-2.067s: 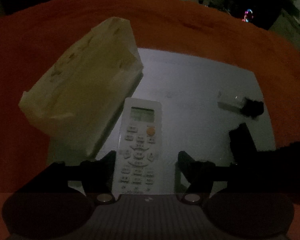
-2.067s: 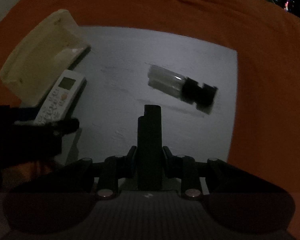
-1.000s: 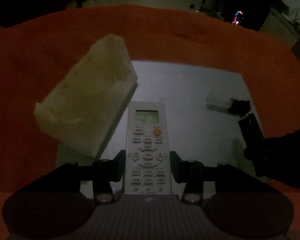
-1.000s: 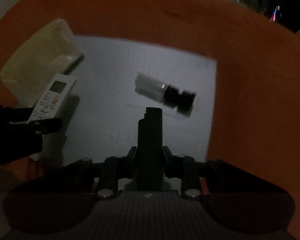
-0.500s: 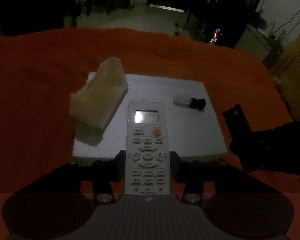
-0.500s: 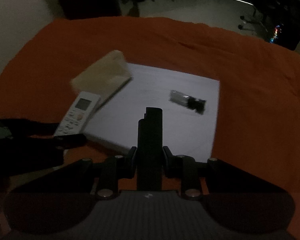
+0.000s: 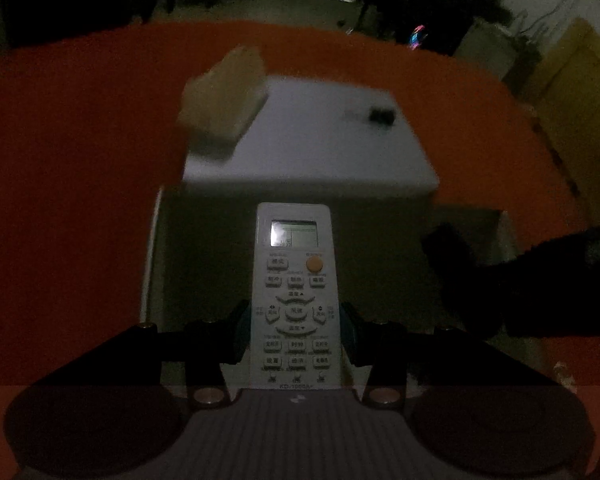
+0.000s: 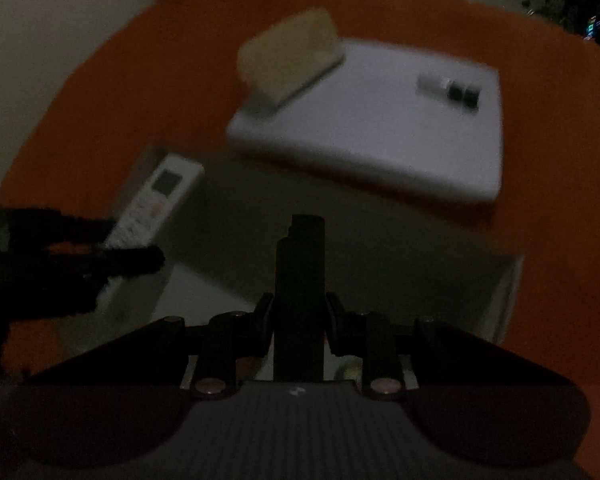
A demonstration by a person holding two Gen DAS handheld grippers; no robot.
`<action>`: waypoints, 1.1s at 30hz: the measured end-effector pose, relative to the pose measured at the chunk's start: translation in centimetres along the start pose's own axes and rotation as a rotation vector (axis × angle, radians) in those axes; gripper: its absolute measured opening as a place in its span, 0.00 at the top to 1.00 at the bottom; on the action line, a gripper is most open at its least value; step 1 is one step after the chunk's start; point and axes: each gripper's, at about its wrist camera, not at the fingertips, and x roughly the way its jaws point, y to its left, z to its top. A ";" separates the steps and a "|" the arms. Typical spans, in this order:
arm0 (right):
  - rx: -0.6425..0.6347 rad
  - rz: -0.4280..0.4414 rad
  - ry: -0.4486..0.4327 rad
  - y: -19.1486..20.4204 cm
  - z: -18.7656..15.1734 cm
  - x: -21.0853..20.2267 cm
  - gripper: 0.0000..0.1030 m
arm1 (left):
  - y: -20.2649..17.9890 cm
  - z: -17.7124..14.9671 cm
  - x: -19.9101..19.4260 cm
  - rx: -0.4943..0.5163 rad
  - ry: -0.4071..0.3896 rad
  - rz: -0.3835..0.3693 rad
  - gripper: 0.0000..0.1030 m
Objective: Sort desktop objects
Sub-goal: 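Carry the remote and black case down into the white box with both tools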
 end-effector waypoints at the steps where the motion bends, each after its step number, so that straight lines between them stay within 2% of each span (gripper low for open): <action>1: -0.008 -0.002 0.022 0.3 -0.6 0.8 0.72 | 0.2 -0.4 0.5 0.001 0.022 -0.008 0.61; 5: -0.052 0.012 0.127 1.7 -2.5 4.0 0.72 | 0.6 -1.8 2.0 0.009 0.045 0.028 0.61; 8: -0.090 0.018 0.174 2.7 -3.4 6.0 0.72 | 1.0 -2.5 3.5 0.009 0.083 0.050 0.61; 14: -0.156 0.020 0.213 3.9 -3.9 8.5 0.72 | 1.5 -3.6 5.7 0.024 0.134 0.071 0.61; 18: -0.212 0.007 0.233 4.5 -4.5 9.4 0.72 | 1.3 -4.2 6.1 0.061 0.123 0.077 0.61; 22: -0.228 0.031 0.273 4.7 -5.0 10.4 0.72 | 1.3 -4.0 7.1 0.071 0.138 0.085 0.61; 33: -0.310 -0.011 0.368 6.0 -5.3 13.1 0.72 | 1.5 -3.4 9.4 0.068 0.211 0.106 0.61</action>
